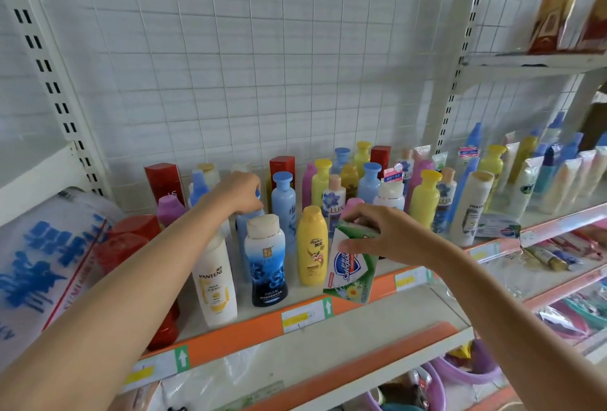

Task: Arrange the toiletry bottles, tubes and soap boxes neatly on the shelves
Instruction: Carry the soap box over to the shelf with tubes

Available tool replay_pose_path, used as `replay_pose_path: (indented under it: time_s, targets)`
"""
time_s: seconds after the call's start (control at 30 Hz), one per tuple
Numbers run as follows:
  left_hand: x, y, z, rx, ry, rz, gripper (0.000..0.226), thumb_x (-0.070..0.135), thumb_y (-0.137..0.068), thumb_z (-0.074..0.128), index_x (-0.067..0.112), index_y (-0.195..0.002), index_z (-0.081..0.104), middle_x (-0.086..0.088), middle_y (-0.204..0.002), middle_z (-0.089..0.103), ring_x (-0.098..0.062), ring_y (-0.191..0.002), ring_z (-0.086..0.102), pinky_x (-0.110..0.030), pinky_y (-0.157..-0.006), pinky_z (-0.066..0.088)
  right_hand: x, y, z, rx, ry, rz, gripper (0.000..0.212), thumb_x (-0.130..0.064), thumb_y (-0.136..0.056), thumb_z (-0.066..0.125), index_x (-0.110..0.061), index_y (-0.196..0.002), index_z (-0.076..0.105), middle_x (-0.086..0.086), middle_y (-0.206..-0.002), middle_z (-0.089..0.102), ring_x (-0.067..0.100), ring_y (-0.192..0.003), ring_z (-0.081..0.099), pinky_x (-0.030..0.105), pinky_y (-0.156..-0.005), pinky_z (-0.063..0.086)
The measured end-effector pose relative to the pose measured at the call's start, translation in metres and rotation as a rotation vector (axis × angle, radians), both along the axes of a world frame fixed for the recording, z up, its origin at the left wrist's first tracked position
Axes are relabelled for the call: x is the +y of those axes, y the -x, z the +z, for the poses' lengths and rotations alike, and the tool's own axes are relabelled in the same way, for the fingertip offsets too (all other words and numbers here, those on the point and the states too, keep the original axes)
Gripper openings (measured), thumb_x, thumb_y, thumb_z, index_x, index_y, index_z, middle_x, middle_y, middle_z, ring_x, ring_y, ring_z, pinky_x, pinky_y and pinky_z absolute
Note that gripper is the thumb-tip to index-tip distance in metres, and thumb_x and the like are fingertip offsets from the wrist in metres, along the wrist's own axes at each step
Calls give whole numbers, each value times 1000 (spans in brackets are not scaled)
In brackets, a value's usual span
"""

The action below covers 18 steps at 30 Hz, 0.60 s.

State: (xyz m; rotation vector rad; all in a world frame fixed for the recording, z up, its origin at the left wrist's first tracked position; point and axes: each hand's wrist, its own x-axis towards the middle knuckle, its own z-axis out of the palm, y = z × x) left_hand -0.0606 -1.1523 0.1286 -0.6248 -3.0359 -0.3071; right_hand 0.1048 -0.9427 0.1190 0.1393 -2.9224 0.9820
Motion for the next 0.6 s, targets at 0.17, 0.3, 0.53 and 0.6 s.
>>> replay_pose_path:
  time_s: [0.17,0.3,0.53,0.6]
  targets:
    - [-2,1,-1,3,-33,4,21,14,-81,63,5,-99,60,-14,-103,62,-21,-82,51,-27,-66,37,9,2,-4,-18,-22,33,40,-35,-78,69,-17,-110,53,-6,-101,64,11,-91,66,27,-74,58]
    - [0,-2,-1,30,-57,6,20,13,-80,64,5,-99,60,-14,-103,62,-23,-86,54,-28,-68,37,16,4,-3,-15,-42,60,41,-34,-79,68,-15,-112,53,-1,-106,66,13,-93,66,28,-75,58]
    - [3,-10,1,61,-1,61,22,15,-82,62,7,-103,59,-10,-105,61,-25,-90,57,-33,-71,42,28,7,2,-19,-38,108,40,-38,-80,67,-19,-113,53,-1,-107,67,12,-91,67,30,-75,58]
    - [4,-11,2,106,56,83,20,16,-82,60,8,-100,61,-10,-103,64,-27,-91,59,-35,-74,47,33,7,2,-9,-35,118,42,-38,-80,67,-19,-114,53,-1,-107,67,12,-91,67,31,-75,57]
